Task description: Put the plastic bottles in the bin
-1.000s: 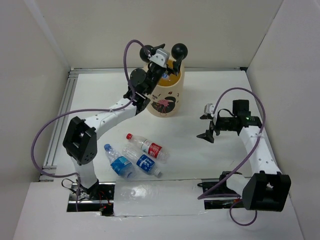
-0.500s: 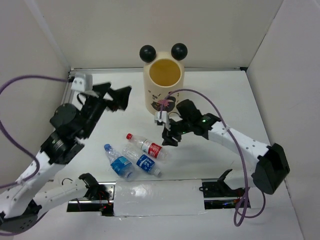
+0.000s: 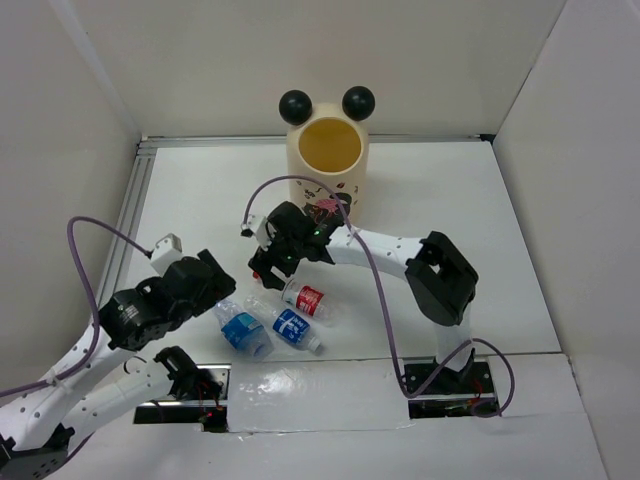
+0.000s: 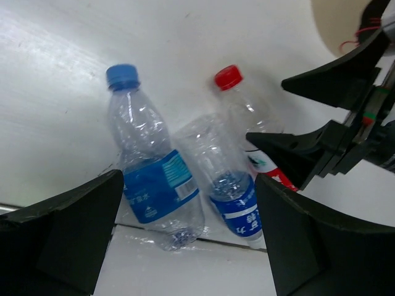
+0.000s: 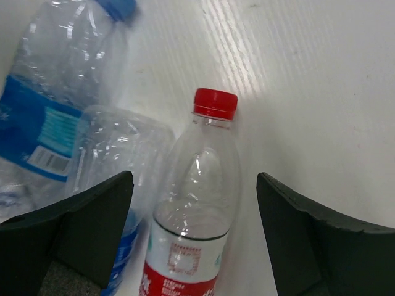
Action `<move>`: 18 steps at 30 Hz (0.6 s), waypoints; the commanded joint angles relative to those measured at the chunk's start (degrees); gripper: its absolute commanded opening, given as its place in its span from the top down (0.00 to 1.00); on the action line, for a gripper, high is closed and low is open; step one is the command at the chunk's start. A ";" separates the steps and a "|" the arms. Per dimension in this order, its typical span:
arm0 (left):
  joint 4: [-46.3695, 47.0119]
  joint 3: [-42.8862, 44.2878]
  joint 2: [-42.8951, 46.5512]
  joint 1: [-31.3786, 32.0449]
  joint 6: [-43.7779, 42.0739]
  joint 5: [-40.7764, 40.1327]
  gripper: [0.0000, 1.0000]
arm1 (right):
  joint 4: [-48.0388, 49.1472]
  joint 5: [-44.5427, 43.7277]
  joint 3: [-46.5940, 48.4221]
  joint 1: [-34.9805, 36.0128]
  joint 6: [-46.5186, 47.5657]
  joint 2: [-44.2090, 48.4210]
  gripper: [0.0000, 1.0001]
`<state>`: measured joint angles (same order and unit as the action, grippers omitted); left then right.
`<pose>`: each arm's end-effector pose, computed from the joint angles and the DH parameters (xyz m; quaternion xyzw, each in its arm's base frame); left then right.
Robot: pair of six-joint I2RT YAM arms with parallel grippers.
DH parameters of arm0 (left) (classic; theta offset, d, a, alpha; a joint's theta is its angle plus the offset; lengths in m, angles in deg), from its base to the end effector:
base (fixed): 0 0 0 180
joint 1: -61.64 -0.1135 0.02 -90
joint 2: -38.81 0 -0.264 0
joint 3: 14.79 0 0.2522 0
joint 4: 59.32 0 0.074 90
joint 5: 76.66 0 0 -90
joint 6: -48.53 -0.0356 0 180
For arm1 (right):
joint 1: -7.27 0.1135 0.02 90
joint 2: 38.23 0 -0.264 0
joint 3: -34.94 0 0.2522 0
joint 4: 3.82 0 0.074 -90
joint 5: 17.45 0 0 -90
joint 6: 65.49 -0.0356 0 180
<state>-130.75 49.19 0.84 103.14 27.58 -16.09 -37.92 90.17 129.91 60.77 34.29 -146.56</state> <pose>0.0957 -0.0613 0.3117 -0.3067 0.8462 -0.1676 0.4021 0.2420 0.3451 0.2263 -0.5304 0.7549 0.2659 0.2796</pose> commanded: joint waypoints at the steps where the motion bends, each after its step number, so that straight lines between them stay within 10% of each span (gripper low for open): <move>1: -4.28 -2.22 1.58 -0.01 9.77 0.86 0.00 | 0.39 -4.70 1.50 0.56 -0.82 -2.67 0.12; 11: 0.27 -15.84 4.23 -0.01 16.81 5.08 0.00 | -1.71 -9.54 -1.05 1.09 1.56 -6.71 0.17; 18: 6.59 -19.97 1.24 -0.01 15.59 7.11 0.00 | -10.32 1.32 3.33 -0.58 6.03 -9.09 0.64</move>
<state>-129.18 30.68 3.61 103.14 42.42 -10.17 -41.24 85.23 130.13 61.01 37.66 -153.90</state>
